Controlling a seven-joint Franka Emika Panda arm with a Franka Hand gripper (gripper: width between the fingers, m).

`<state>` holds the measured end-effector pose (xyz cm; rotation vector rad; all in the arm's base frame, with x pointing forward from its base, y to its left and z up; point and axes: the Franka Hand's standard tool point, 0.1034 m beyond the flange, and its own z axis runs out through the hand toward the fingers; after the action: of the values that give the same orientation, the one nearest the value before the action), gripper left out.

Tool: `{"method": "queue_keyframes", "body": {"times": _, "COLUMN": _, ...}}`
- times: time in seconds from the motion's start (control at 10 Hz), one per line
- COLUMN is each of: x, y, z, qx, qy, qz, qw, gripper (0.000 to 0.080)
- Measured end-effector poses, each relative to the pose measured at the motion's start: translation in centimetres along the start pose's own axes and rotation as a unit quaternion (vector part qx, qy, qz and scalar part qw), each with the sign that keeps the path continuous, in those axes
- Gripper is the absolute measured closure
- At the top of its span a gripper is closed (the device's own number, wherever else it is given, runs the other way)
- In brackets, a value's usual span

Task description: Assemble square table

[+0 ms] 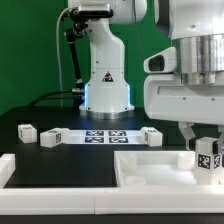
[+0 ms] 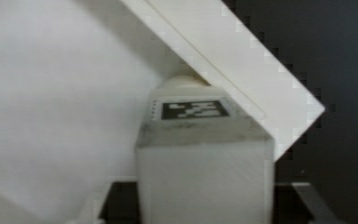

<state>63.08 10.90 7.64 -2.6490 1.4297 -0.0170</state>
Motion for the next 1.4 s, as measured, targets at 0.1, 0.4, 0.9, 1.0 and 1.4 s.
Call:
{"method": "queue_keyframes", "body": {"times": 0.1, "x": 0.2, "y": 0.2, "z": 0.0, "qx": 0.006, "qy": -0.011, "qz": 0.085, "qw": 0.996, "gripper": 0.0509}}
{"method": "queue_keyframes", "body": {"times": 0.4, "x": 0.2, "y": 0.4, "z": 0.0, "qx": 0.024, "qy": -0.062, "qz": 0.337, "qw": 0.939, "gripper": 0.0508}}
{"method": "queue_keyframes", "body": {"times": 0.9, "x": -0.2, "y": 0.4, "z": 0.1, "qx": 0.012, "qy": -0.059, "qz": 0.388, "qw": 0.92, "gripper": 0.0505}}
{"method": "queue_keyframes", "body": {"times": 1.0, "x": -0.9, "y": 0.3, "z": 0.2, "qx": -0.01, "qy": -0.037, "qz": 0.281, "qw": 0.959, "gripper": 0.0296}}
{"method": "queue_keyframes", "body": {"times": 1.4, "x": -1.8, "y": -0.2, "z": 0.4, "qx": -0.012, "qy": -0.023, "qz": 0.079, "qw": 0.997, "gripper": 0.0157}}
